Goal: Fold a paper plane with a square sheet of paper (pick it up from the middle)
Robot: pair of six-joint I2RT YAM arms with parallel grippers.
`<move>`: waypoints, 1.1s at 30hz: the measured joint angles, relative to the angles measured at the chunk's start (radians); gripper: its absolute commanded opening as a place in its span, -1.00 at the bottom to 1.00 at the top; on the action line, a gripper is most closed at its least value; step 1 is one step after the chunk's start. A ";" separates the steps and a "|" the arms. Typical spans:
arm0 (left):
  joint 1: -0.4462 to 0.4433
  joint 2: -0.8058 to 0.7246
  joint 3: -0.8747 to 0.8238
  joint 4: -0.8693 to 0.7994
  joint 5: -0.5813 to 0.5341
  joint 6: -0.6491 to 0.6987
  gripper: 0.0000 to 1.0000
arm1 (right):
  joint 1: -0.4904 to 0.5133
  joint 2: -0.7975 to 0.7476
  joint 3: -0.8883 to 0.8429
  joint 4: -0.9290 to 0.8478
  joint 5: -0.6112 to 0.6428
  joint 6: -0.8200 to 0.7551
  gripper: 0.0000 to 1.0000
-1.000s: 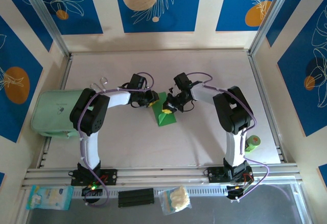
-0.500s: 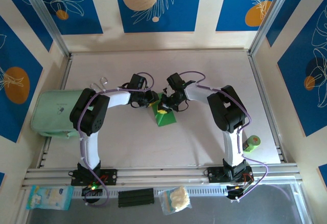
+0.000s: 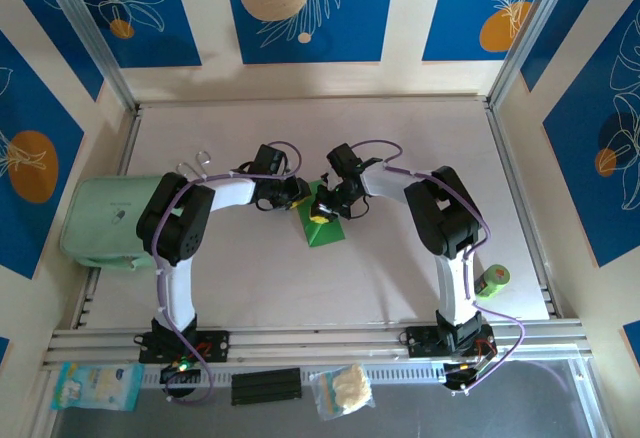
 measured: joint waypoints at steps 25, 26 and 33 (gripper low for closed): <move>0.000 0.000 -0.004 0.004 0.000 0.000 -0.36 | 0.000 0.024 0.001 0.007 -0.001 0.000 -1.00; 0.000 0.000 -0.004 0.004 0.000 0.000 -0.37 | 0.000 0.025 0.001 0.007 -0.001 0.000 -1.00; 0.000 0.000 -0.005 0.006 0.001 0.000 -0.36 | 0.000 0.032 0.010 0.006 -0.008 -0.001 -1.00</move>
